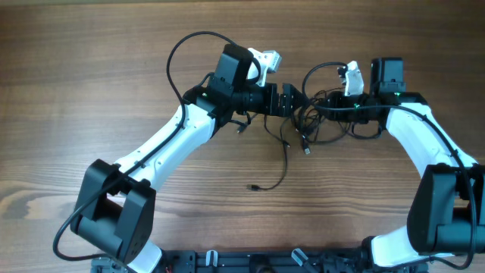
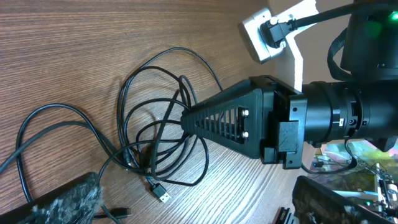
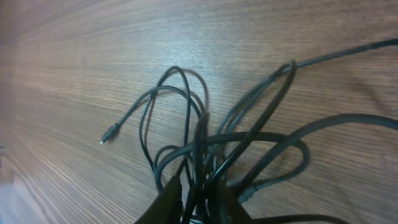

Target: Untangle cables

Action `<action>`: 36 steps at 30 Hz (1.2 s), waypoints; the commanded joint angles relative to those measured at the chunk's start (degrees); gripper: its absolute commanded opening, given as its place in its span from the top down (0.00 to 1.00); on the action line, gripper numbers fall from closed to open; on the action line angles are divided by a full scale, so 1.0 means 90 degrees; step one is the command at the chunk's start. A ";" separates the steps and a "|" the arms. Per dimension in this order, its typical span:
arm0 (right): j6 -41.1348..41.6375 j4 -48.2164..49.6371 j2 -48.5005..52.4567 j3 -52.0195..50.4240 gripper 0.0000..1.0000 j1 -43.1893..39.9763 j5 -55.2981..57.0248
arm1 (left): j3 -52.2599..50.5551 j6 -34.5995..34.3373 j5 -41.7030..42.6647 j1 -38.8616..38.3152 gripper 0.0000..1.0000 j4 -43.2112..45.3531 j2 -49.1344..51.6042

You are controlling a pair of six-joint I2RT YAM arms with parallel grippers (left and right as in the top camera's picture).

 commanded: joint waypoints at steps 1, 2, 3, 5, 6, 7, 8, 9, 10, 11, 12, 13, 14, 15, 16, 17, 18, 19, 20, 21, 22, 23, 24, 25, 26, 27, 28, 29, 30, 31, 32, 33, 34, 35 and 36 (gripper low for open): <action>-0.0112 -0.0226 0.0083 -0.0053 0.88 0.0022 0.0663 | -0.0005 0.0100 -0.0019 -0.0005 0.00 0.0015 0.0061; -0.0114 -0.0338 0.0085 -0.0053 0.84 0.0022 0.0872 | -0.0005 0.0100 -0.0017 -0.0005 0.00 0.0012 0.0061; -0.0117 -0.0384 0.0085 -0.0053 0.81 0.0022 0.0962 | -0.0005 0.0100 -0.0019 -0.0005 0.00 0.0012 0.0061; -0.0104 -0.0440 0.0083 -0.0051 0.74 0.0015 0.0967 | -0.0005 0.0100 -0.0019 -0.0005 0.00 0.0012 0.0061; -0.0090 -0.0447 0.0083 -0.0051 0.66 0.0015 0.1052 | -0.0005 0.0102 -0.0019 -0.0005 0.00 0.0012 0.0061; 0.0117 -0.0493 0.0075 -0.0029 0.55 0.0010 0.1280 | -0.0005 0.0100 -0.0019 -0.0005 0.00 0.0012 0.0061; 0.0338 -0.0675 0.0068 0.0080 0.49 -0.0007 0.1496 | -0.0005 0.0100 -0.0017 -0.0005 0.00 0.0002 0.0061; 0.0389 -0.1052 0.0039 0.0316 0.32 -0.0051 0.1615 | -0.0005 0.0102 -0.0019 -0.0005 0.00 -0.0036 0.0061; 0.0381 -0.1387 -0.0022 0.0549 0.26 -0.0092 0.1683 | -0.0005 0.0102 -0.0019 -0.0005 0.00 -0.0090 0.0061; 0.0379 -0.1571 -0.0075 0.0690 0.25 -0.0112 0.1727 | -0.0005 0.0102 -0.0019 -0.0005 0.00 -0.0112 0.0061; 0.0372 -0.1751 -0.0160 0.0889 0.25 -0.0124 0.1797 | -0.0005 0.0102 -0.0019 -0.0005 0.00 -0.0138 0.0061; 0.0279 -0.1756 -0.0262 0.0998 0.25 -0.0121 0.1780 | -0.0005 0.0102 -0.0024 -0.0005 0.00 -0.0129 0.0061; 0.0216 -0.1656 -0.0345 0.1022 0.25 -0.0121 0.1763 | -0.0005 0.0102 -0.0080 -0.0005 0.00 -0.0129 0.0061; 0.0211 -0.1581 -0.0367 0.1020 0.27 -0.0121 0.1763 | -0.0005 0.0100 -0.0177 -0.0005 0.00 -0.0131 0.0061; 0.0182 -0.1506 -0.0364 0.0976 0.29 -0.0121 0.1763 | -0.0005 0.0100 -0.0185 -0.0005 0.00 -0.0129 0.0061; 0.0100 -0.1401 -0.0352 0.0872 0.35 -0.0119 0.1756 | -0.0005 0.0100 -0.0185 -0.0005 0.00 -0.0129 0.0061; 0.0002 -0.1423 -0.0328 0.0780 0.42 -0.0114 0.1610 | -0.0005 0.0100 -0.0185 -0.0005 0.00 -0.0131 0.0061; -0.0240 -0.1566 -0.0311 0.0699 0.49 -0.0114 0.1353 | -0.0005 0.0100 -0.0185 -0.0005 0.00 -0.0134 0.0061; -0.0418 -0.1644 -0.0311 0.0612 0.50 -0.0117 0.1258 | -0.0005 0.0100 -0.0185 -0.0005 0.00 -0.0134 0.0061; -0.0459 -0.1639 -0.0311 0.0534 0.50 -0.0114 0.1268 | -0.0005 0.0100 -0.0185 -0.0005 0.00 -0.0134 0.0061; -0.0486 -0.1581 -0.0282 0.0408 0.52 -0.0117 0.1292 | -0.0005 0.0100 -0.0185 -0.0005 0.00 -0.0129 0.0061; -0.0508 -0.1542 -0.0231 0.0308 0.55 -0.0117 0.1287 | -0.0005 0.0100 -0.0185 -0.0005 0.00 -0.0129 0.0061; -0.0510 -0.1537 -0.0192 0.0265 0.58 -0.0114 0.1260 | -0.0005 0.0100 -0.0185 -0.0005 0.00 -0.0134 0.0061; -0.0505 -0.1511 -0.0170 0.0238 0.62 -0.0114 0.1260 | -0.0005 0.0100 -0.0185 -0.0005 0.00 -0.0151 0.0061; -0.0500 -0.1450 -0.0158 0.0238 0.74 -0.0117 0.1251 | -0.0005 0.0100 -0.0185 -0.0005 0.00 -0.0175 0.0061; -0.0498 -0.1375 -0.0158 0.0238 0.82 -0.0117 0.1158 | -0.0005 0.0100 -0.0185 -0.0005 0.00 -0.0189 0.0061; -0.0498 -0.1336 -0.0158 0.0238 0.82 -0.0117 0.1127 | -0.0005 0.0100 -0.0185 -0.0005 0.00 -0.0202 0.0061; -0.0503 -0.1319 -0.0158 0.0238 0.83 -0.0117 0.1117 | -0.0005 0.0100 -0.0185 -0.0005 0.00 -0.0209 0.0061; -0.0510 -0.1321 -0.0151 0.0238 0.82 -0.0117 0.1124 | -0.0005 0.0100 -0.0185 -0.0005 0.00 -0.0226 0.0061; -0.0571 -0.1321 -0.0112 0.0236 0.82 -0.0117 0.1124 | -0.0005 0.0100 -0.0185 -0.0005 0.00 -0.0228 0.0061; -0.0612 -0.1316 -0.0039 0.0214 0.82 -0.0117 0.1122 | -0.0005 0.0100 -0.0185 -0.0005 0.00 -0.0228 0.0061; -0.0612 -0.1316 0.0066 0.0143 0.86 -0.0117 0.1122 | -0.0005 0.0100 -0.0185 -0.0005 0.00 -0.0228 0.0061; -0.0607 -0.1290 0.0136 0.0085 0.92 -0.0117 0.1122 | -0.0005 0.0100 -0.0182 -0.0005 0.00 -0.0243 0.0061; -0.0600 -0.1270 0.0138 0.0053 0.96 -0.0117 0.1117 | -0.0005 0.0100 -0.0182 -0.0005 0.00 -0.0274 0.0061; -0.0597 -0.1270 0.0136 0.0051 0.96 -0.0117 0.1086 | -0.0005 0.0100 -0.0182 -0.0005 0.00 -0.0304 0.0061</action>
